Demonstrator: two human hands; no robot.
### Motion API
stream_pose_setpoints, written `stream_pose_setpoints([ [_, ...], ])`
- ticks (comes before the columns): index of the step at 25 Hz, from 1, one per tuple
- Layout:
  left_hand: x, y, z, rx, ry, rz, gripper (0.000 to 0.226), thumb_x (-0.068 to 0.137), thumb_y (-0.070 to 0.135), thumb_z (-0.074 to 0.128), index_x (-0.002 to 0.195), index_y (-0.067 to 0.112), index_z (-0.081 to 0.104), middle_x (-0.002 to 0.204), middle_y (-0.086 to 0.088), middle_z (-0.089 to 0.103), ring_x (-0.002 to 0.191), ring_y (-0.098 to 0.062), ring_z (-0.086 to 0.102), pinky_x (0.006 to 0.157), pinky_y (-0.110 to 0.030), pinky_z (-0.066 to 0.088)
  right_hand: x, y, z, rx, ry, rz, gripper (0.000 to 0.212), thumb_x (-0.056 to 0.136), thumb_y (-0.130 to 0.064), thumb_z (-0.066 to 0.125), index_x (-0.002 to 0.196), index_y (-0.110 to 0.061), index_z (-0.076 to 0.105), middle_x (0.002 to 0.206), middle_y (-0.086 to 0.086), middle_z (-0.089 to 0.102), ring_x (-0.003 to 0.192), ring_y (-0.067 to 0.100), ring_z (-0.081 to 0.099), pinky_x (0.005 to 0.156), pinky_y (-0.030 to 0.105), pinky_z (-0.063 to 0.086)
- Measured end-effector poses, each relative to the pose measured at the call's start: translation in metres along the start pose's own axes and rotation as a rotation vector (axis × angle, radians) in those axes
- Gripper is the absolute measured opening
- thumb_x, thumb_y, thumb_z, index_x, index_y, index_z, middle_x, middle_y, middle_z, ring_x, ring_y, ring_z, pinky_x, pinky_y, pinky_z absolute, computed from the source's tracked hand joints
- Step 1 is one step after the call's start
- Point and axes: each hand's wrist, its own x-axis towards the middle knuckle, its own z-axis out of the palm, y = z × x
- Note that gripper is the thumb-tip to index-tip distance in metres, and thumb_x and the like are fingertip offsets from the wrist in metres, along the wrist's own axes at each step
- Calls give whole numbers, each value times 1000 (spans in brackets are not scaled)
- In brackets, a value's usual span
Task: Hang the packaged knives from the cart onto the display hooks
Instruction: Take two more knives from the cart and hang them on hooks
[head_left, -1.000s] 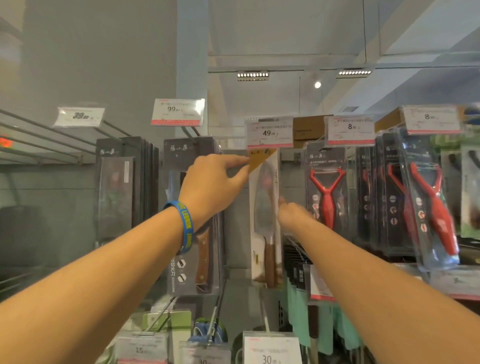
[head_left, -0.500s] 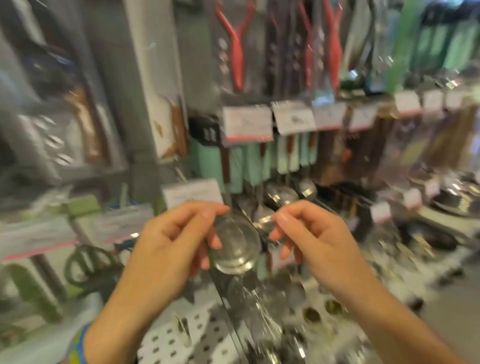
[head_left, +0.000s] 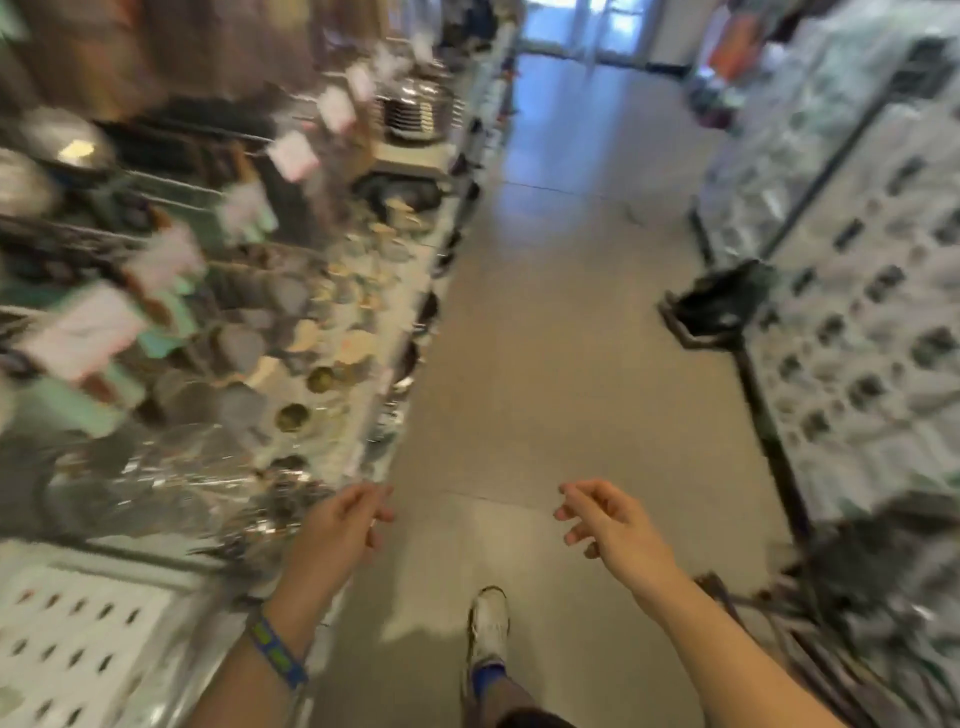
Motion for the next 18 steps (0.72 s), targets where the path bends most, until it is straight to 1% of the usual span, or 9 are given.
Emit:
stream_pose_setpoints([
  [2,2,-18,40,42,-133,-45,18,100,22,55,95,17,72,76,-3,69,50,-14,52,43,-20,35,-32,38,-42,-3,124,70,17,103,-35,57,108,-24,69,93,-4,76,70,4,67,63,24,48],
  [4,-6,-32,70,71,-226,-70,20,101,17,52,97,14,71,71,-3,67,44,-10,50,40,-15,33,-69,77,-81,6,247,125,17,103,-37,56,107,-27,70,91,-8,76,71,2,68,63,23,50],
  [6,-12,-37,94,95,-258,-55,22,101,15,50,95,14,71,68,-3,67,37,-5,47,35,-11,30,-99,109,-115,57,356,168,18,104,-35,56,106,-25,71,89,-8,76,70,4,69,59,21,49],
  [8,-18,-36,122,150,-302,-10,24,102,13,49,95,13,71,68,-4,68,35,-3,44,34,-11,29,-119,136,-141,119,443,206,18,104,-34,56,106,-24,72,91,-3,77,70,8,69,58,24,49],
  [12,-37,-30,208,221,-423,31,24,102,14,49,93,13,71,63,-3,69,35,-5,41,35,-13,29,-135,180,-189,238,515,244,18,103,-35,57,105,-25,71,92,-2,77,70,10,70,53,17,48],
  [14,-52,-26,261,261,-478,36,24,101,18,51,93,16,72,67,-2,71,37,-7,43,37,-14,31,-139,199,-223,310,542,260,18,103,-34,58,106,-22,71,91,0,77,70,13,70,52,20,47],
  [16,-70,-24,312,282,-530,27,24,100,22,52,93,17,74,72,-3,72,40,-9,44,38,-16,33,-146,218,-260,369,575,257,18,103,-33,58,107,-21,71,90,1,77,69,14,68,56,25,47],
  [18,-88,-23,362,337,-602,23,24,99,26,54,93,24,76,76,-3,73,43,-10,46,41,-19,35,-153,239,-296,404,599,253,17,103,-34,57,108,-24,71,91,-1,77,70,12,69,60,28,50],
])
